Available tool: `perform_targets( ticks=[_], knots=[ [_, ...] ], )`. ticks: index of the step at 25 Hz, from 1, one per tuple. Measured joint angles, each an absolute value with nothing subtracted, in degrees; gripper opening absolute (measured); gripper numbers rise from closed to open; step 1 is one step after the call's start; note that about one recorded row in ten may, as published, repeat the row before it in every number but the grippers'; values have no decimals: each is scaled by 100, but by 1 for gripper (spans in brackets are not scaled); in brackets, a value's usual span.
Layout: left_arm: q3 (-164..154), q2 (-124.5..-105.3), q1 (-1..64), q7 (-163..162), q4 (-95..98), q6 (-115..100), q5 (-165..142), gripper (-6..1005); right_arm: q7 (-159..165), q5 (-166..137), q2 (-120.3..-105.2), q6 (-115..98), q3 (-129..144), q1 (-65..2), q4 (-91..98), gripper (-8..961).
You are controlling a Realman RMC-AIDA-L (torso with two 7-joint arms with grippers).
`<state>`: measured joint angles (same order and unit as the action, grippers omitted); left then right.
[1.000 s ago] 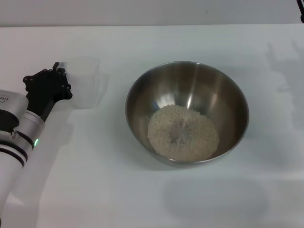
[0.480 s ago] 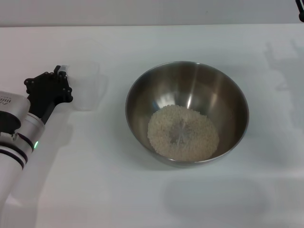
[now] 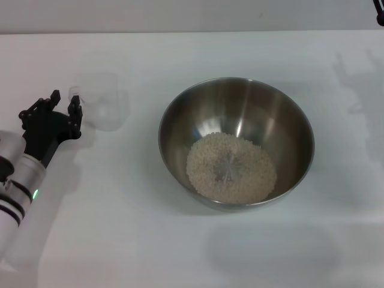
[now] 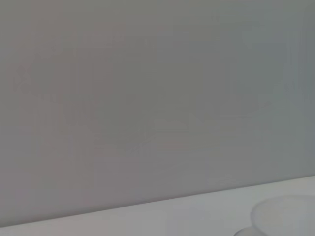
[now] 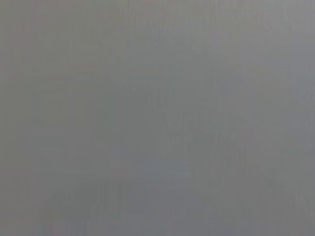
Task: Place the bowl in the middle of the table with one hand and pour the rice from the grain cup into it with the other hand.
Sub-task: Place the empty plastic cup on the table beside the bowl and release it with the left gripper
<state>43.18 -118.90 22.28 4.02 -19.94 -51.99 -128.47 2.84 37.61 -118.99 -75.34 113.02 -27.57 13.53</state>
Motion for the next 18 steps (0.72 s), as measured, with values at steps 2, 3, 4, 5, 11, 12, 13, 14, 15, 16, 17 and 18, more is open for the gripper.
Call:
perform_targets(
  ticks=[2, 3, 4, 5, 11, 12, 13, 14, 15, 16, 17, 18],
  knots=[
    [4295, -11876, 2080, 399, -1996, -5324, -12871, 219, 283, 3767, -11895, -7533, 11302, -2770, 1332, 698],
    [4295, -11876, 2080, 399, -1996, -5324, -12871, 241, 282, 3769, -11893, -7532, 11302, -2781, 1317, 698],
    [4295, -11876, 2080, 399, -1996, -5324, -12871, 262, 281, 3772, -11891, -7532, 11302, -2802, 1279, 698],
    [4278, -11874, 2010, 389, -2004, -5459, -12874, 284, 281, 3772, -11891, -7532, 11302, -2802, 1279, 698],
    [3926, -11864, 1662, -78, -1895, -6299, -12887, 367, 281, 3777, -11891, -7531, 11294, -2825, 1207, 698],
    [3913, -11864, 1610, -206, -1861, -6391, -12888, 373, 281, 3778, -11891, -7532, 11294, -2815, 1196, 698],
    [3883, -11864, 1522, -414, -1807, -6556, -12889, 380, 281, 3779, -11891, -7532, 11293, -2801, 1188, 698],
    [3787, -11865, 1463, -621, -1740, -6773, -12892, 386, 281, 3780, -11899, -7532, 11293, -2768, 1161, 698],
    [3787, -11865, 1463, -621, -1740, -6773, -12892, 392, 281, 3780, -11899, -7532, 11293, -2768, 1161, 698],
    [3715, -11865, 1451, -691, -1700, -6861, -12897, 398, 281, 3780, -11904, -7532, 11293, -2756, 1135, 698],
    [3613, -11864, 1427, -795, -1648, -7045, -12899, 404, 281, 3780, -11907, -7531, 11296, -2747, 1097, 698],
    [3535, -11865, 1391, -876, -1610, -7272, -12902, 451, 296, 3780, -11911, -7525, 11306, -2738, 1061, 698]
  ],
)
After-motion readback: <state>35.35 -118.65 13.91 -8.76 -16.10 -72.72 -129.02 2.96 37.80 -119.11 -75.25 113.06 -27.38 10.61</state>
